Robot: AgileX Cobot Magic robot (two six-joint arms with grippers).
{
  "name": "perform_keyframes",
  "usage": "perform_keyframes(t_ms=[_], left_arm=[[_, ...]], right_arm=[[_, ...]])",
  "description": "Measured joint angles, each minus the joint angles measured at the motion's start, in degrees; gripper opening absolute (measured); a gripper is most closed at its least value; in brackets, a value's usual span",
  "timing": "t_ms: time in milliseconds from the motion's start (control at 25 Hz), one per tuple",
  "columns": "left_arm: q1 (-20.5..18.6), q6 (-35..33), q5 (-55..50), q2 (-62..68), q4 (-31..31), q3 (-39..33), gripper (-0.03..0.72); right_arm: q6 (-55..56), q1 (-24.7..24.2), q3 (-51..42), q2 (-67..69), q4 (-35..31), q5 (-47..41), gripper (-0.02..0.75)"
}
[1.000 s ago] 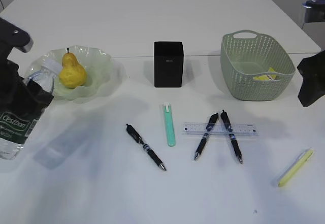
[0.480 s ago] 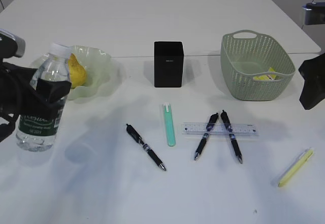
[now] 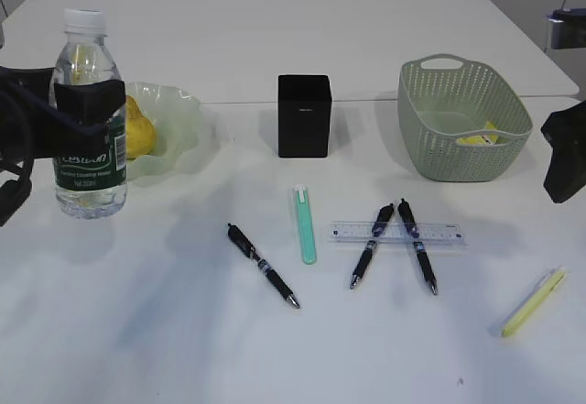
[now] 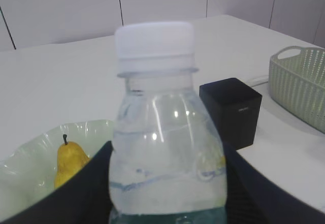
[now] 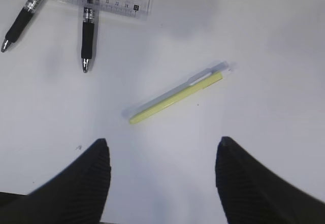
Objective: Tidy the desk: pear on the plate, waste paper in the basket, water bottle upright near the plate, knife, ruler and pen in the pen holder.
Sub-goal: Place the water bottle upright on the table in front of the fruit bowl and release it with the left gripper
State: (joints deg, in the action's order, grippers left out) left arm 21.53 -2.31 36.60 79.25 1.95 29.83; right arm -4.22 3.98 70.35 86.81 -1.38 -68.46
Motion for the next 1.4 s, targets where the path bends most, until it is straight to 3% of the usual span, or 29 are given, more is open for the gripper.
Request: perform_keyframes(t_ms=[280,640,1400], left_arm=[[0.2,2.6,1.2,5.2,-0.4,0.0,0.380],[0.2,3.6,25.1,18.3,-8.8,0.0,0.379],[-3.3,3.6,26.2,35.2,-16.0,8.1,0.379]], right_arm=[[0.0,0.0,0.0,0.0,0.1,0.0,0.480],[0.0,0.0,0.0,0.0,0.1,0.0,0.480],[0.0,0.0,0.0,0.0,0.1,0.7,0.480]])
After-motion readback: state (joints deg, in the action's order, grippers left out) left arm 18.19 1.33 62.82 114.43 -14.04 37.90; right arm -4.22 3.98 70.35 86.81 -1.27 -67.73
